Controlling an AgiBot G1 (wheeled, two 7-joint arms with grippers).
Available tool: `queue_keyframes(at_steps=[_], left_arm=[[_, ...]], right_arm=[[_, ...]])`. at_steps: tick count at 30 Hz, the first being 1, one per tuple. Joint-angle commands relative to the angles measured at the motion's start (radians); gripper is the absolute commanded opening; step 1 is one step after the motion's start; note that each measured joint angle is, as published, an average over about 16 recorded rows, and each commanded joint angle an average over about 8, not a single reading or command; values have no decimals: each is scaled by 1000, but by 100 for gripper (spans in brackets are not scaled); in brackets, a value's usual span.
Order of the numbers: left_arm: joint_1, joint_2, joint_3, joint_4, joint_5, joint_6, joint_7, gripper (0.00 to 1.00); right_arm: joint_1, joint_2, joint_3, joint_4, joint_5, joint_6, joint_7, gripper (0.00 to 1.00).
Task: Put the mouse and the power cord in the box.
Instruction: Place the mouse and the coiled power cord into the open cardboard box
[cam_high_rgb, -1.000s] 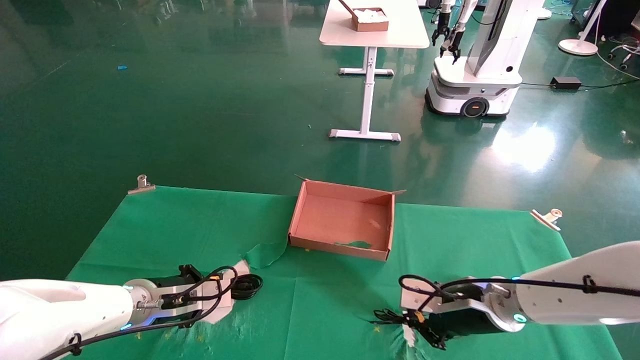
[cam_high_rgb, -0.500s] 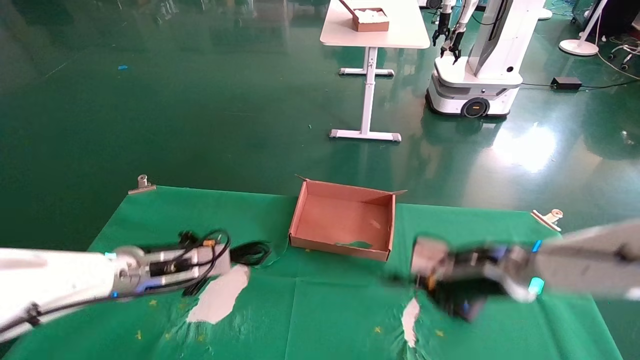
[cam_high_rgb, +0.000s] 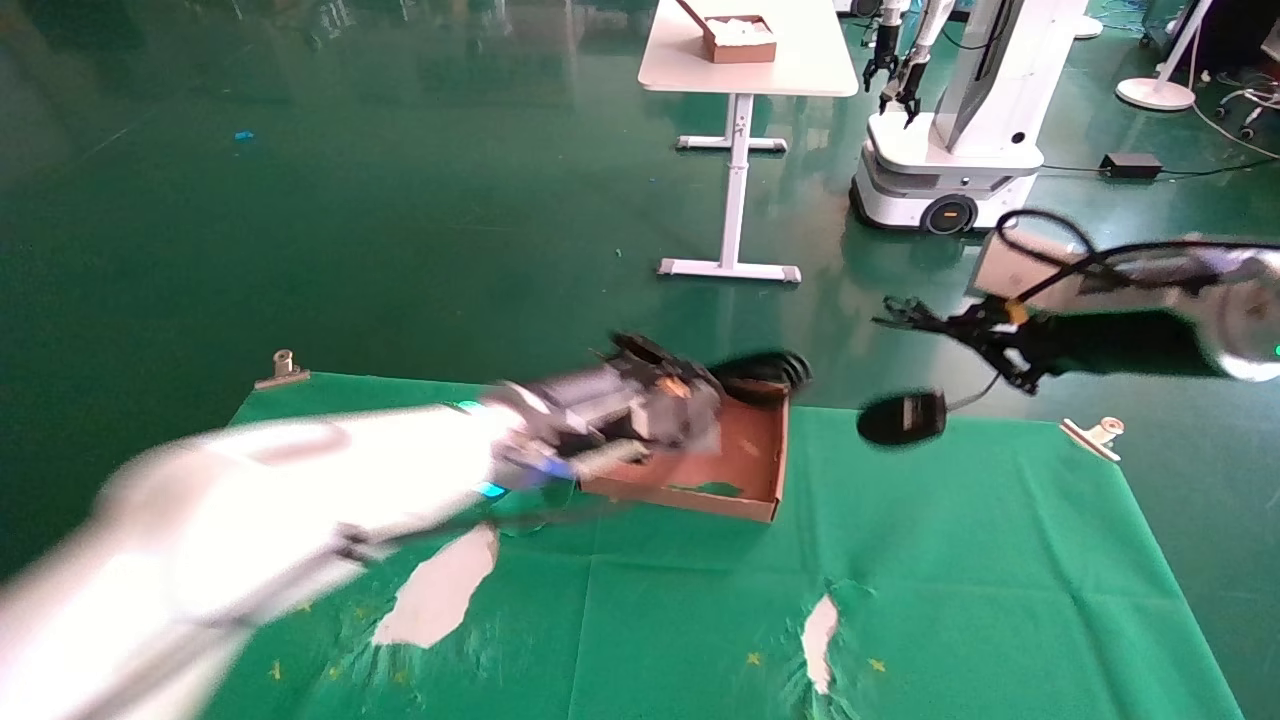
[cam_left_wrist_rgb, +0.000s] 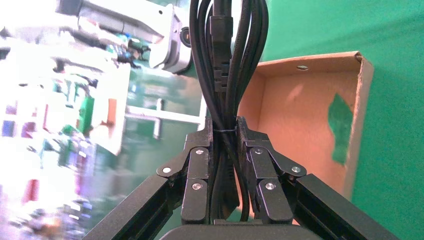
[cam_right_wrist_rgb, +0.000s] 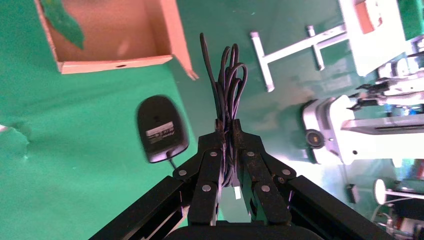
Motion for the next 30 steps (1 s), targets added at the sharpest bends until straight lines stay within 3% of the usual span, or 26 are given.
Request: queue_keyframes(at_steps=[1,3,6,11,21,30], left_arm=[[9,70,28,69,35,-87,70,0],[9,90,86,132,42,-171,118,1],[1,98,180,215,42,-278,154,38],[-32,101,310,302,19,-378,126,99],[-83,100,474,345,-39,-454,36,100],[-113,97,547,391,-64,-497,-28,100]], right_arm=[[21,19,6,19,-5,-11,10,0],[28,35,10,49,-5,-27,28,0],[31,57,15,97,-6,-48,57,0],[25,79,19,156,-6,-67,91,0],[17,49,15,150,-3,-43,82,0],[23,23,11,119,21,-42,40,0]])
